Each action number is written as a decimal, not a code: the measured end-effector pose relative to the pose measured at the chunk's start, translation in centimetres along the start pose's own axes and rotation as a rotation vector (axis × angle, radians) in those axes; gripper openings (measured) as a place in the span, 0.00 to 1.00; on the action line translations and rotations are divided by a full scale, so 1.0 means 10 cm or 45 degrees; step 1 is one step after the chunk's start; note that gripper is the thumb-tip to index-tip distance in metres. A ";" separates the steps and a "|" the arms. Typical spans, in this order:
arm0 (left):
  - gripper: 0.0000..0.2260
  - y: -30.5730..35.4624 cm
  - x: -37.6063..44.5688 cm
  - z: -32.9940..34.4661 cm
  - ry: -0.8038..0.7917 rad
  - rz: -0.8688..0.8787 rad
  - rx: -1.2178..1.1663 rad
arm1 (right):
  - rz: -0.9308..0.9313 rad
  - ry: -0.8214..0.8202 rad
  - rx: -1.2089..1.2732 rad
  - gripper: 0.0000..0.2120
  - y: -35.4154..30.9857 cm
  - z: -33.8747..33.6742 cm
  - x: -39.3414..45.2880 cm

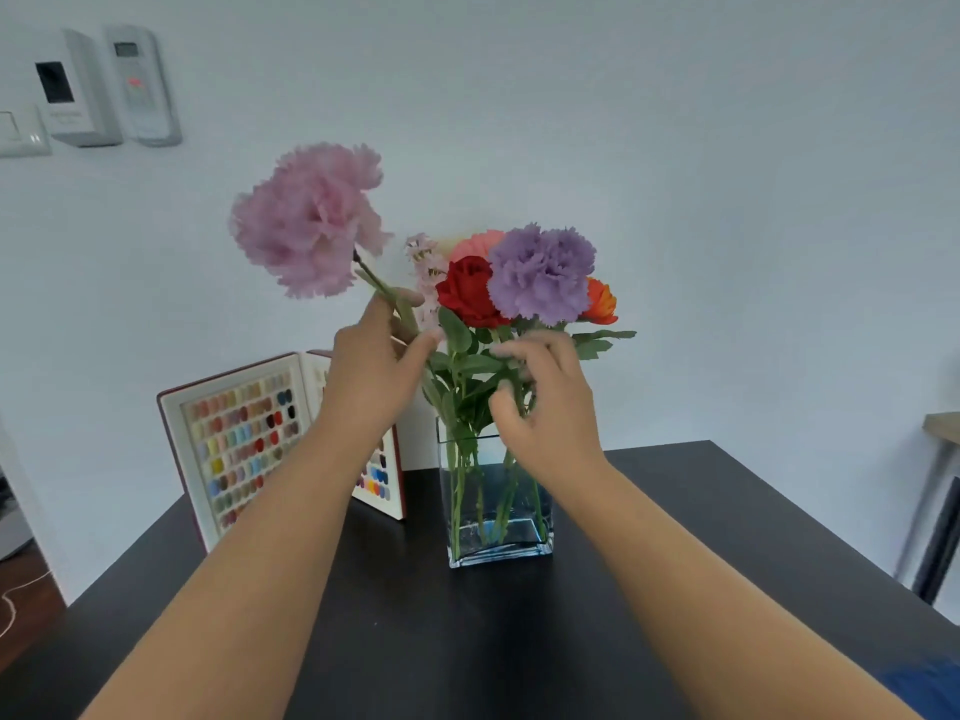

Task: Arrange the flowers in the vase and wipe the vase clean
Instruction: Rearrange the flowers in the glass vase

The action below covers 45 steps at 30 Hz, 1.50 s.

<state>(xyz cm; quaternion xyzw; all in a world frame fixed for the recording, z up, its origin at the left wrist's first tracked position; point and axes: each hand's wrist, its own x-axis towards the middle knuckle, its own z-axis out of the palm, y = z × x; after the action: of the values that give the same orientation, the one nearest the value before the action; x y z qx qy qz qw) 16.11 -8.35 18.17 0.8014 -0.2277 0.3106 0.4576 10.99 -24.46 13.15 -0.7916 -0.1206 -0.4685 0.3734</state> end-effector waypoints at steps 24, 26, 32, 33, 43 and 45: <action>0.04 0.42 -0.04 0.16 0.048 -0.012 -0.180 | 0.118 0.199 0.381 0.09 -0.72 -1.11 0.81; 0.03 0.16 -0.10 0.36 -0.076 -0.069 0.012 | 0.146 0.144 0.351 0.08 -0.74 -1.09 0.88; 0.18 -0.15 -0.14 0.63 -0.340 -0.172 0.328 | 0.288 0.077 0.262 0.06 -0.57 -0.82 0.99; 0.20 -0.20 -0.11 0.65 -0.348 -0.190 0.356 | 0.306 0.064 0.259 0.06 -0.53 -0.75 1.00; 0.27 -0.57 -0.04 0.60 -0.249 -0.146 0.464 | 0.222 0.162 0.270 0.07 -0.46 -0.40 1.29; 0.29 -0.59 -0.03 0.60 -0.236 -0.157 0.474 | 0.250 0.106 0.179 0.07 -0.36 -0.28 1.27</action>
<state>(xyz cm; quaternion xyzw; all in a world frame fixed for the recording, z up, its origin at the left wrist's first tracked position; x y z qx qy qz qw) 21.44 -10.76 12.10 0.9096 -0.1581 0.2436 0.2970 13.99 -26.02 26.23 -0.7513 -0.0593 -0.4525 0.4768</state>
